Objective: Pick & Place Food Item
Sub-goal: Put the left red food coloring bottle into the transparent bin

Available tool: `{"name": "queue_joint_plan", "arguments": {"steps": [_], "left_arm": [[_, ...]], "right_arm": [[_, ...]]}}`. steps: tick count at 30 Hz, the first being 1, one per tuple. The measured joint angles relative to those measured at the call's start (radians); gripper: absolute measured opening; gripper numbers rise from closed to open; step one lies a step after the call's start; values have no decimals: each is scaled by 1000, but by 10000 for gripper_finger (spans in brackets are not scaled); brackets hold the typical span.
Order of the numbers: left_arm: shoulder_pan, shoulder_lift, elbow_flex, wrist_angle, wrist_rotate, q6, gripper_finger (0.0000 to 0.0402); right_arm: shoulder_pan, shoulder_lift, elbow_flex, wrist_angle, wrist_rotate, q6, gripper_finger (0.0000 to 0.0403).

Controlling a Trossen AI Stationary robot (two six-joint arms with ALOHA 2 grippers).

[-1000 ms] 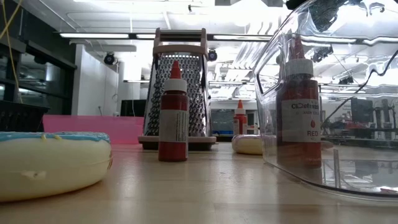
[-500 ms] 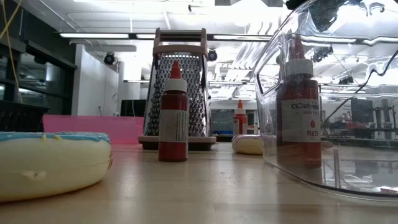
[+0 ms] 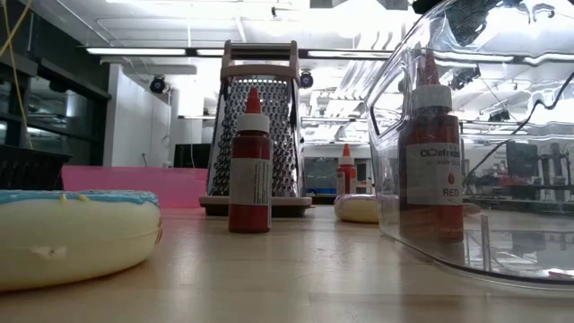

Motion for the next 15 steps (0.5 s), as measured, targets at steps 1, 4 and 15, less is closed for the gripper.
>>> {"name": "queue_joint_plan", "arguments": {"steps": [1,4,15], "left_arm": [[0,0,0,1,0,0,225],[0,1,2,35,3,-16,225],[-2,1,4,46,7,-29,225]], "right_arm": [[0,0,0,0,0,0,139],[0,0,0,0,0,0,139],[0,0,0,0,0,0,139]]}}
